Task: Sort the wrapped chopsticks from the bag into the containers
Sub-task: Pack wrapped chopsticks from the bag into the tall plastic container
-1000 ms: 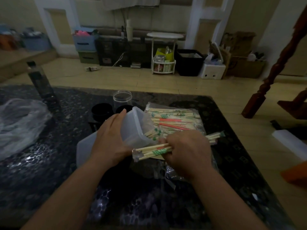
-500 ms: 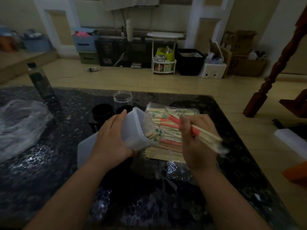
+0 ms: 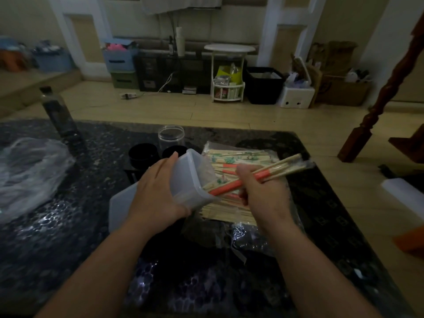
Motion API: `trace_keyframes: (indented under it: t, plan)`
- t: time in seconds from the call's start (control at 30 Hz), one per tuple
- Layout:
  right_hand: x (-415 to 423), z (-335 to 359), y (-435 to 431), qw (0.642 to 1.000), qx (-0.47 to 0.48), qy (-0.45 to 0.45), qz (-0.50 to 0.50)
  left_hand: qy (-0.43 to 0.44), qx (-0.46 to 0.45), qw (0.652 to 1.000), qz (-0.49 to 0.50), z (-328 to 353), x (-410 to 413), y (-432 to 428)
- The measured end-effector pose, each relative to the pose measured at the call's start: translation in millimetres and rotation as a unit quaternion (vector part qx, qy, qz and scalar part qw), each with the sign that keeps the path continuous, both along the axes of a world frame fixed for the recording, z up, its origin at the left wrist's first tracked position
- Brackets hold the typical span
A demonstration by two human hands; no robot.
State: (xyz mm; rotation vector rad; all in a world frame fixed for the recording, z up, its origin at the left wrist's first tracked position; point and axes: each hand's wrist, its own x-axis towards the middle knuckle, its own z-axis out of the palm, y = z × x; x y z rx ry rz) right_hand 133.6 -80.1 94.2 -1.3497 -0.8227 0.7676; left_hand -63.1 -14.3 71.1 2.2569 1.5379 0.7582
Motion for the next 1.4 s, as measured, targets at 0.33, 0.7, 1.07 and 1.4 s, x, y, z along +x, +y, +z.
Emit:
trace_keyframes:
  t: [0.33,0.7,1.07,1.4]
  plan:
    - [-1.1,-21.6,10.9,0.992,-0.061,0.072,0.080,0.000,-0.016,1.000,-0.001,2.2,2.1,-2.2]
    - [2.5,-18.9,7.9,0.995,-0.051,-0.009,0.086,0.000,-0.013,1.000,0.001,1.3,1.8,-2.3]
    - [16.4,-23.7,6.7,0.968,-0.189,-0.124,0.108,-0.007,-0.014,1.000,0.011,2.1,-0.3,0.2]
    - [8.9,-37.6,6.7,0.901,-0.368,-0.115,0.199,-0.013,-0.013,1.000,0.016,2.1,-1.8,0.2]
